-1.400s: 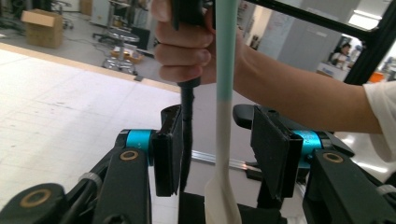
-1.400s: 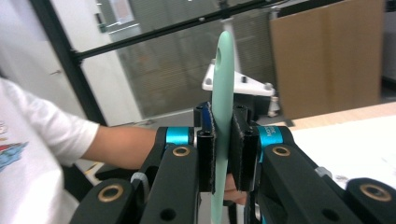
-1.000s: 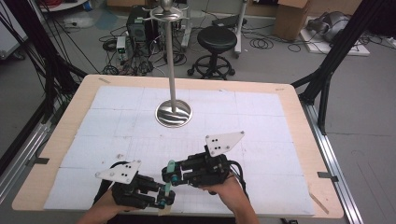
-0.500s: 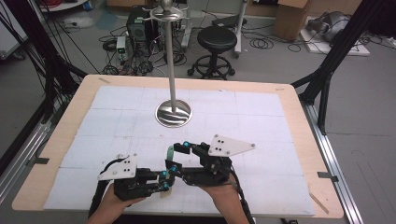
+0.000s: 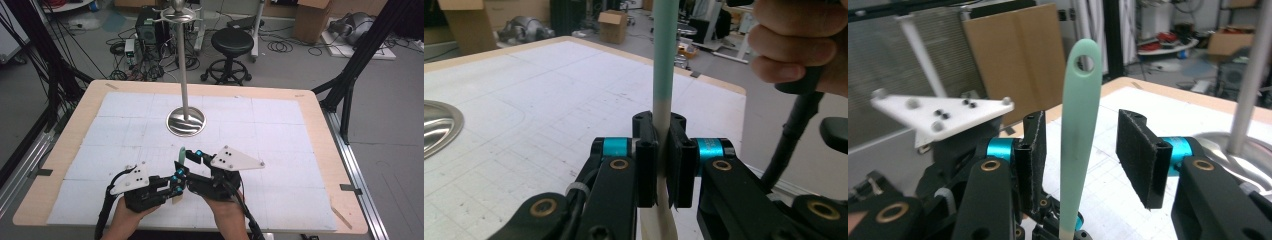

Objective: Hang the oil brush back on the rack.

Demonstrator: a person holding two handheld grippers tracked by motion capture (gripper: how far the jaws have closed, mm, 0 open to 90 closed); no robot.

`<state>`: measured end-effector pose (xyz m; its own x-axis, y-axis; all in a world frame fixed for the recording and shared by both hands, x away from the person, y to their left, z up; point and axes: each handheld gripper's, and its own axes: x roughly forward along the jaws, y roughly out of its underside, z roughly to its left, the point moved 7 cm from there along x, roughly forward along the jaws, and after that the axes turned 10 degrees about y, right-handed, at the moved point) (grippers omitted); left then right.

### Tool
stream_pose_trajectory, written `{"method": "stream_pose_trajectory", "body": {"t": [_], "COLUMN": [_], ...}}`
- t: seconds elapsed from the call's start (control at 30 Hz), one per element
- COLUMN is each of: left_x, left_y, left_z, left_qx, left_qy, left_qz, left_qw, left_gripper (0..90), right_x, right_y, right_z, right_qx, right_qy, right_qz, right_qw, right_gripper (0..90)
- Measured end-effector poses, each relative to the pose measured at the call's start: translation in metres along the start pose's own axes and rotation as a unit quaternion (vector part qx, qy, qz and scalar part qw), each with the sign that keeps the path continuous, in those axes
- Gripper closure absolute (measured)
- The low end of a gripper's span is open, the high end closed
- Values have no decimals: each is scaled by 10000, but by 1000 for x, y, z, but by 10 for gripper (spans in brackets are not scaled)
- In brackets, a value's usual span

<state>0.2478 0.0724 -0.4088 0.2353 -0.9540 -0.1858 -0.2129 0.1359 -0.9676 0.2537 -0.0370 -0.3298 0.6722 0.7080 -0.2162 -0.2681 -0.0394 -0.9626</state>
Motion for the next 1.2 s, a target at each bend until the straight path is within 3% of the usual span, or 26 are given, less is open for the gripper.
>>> {"method": "stream_pose_trajectory", "body": {"t": [0.1, 0.37, 0.53, 0.6, 0.7, 0.77, 0.9, 1.0, 1.1, 1.2], "left_x": [1, 3, 3, 3, 1, -2, -10, -16, -19, -18], "left_y": [0, 1, 1, 1, -1, -5, -9, -12, -13, -13], "left_z": [1, 3, 3, 2, 0, -2, -4, -7, -10, -15], "left_qx": [-4, 24, 16, 15, -14, -42, -65, -112, -112, -158], "left_qy": [-126, -385, -422, -387, -145, 96, 525, 910, 1197, 1432], "left_qz": [-6, 49, 43, 44, -44, -227, -299, -390, -407, -424], "left_qw": [9999, 9992, 9991, 9992, 9999, 9997, 9982, 9950, 9919, 9887], "left_gripper": [841, 842, 841, 841, 831, 740, 568, 525, 516, 518], "right_x": [1, 4, 4, 3, 2, -1, -7, -13, -20, -26], "right_y": [1, 2, 1, 1, 0, -1, -6, -10, -13, -12], "right_z": [-2, -2, -1, 0, 0, 1, -1, -3, -2, 1], "right_qx": [146, 153, 164, 174, 140, 95, 36, -42, -128, -244], "right_qy": [106, 194, 166, 123, 25, -94, -498, -917, -1552, -2230], "right_qz": [63, 101, 137, 147, 159, 195, 179, 95, 10, 64], "right_qw": [9998, 9996, 9996, 9997, 9998, 9997, 9986, 9957, 9878, 9745], "right_gripper": [607, 703, 746, 753, 757, 758, 759, 759, 759, 758]}}
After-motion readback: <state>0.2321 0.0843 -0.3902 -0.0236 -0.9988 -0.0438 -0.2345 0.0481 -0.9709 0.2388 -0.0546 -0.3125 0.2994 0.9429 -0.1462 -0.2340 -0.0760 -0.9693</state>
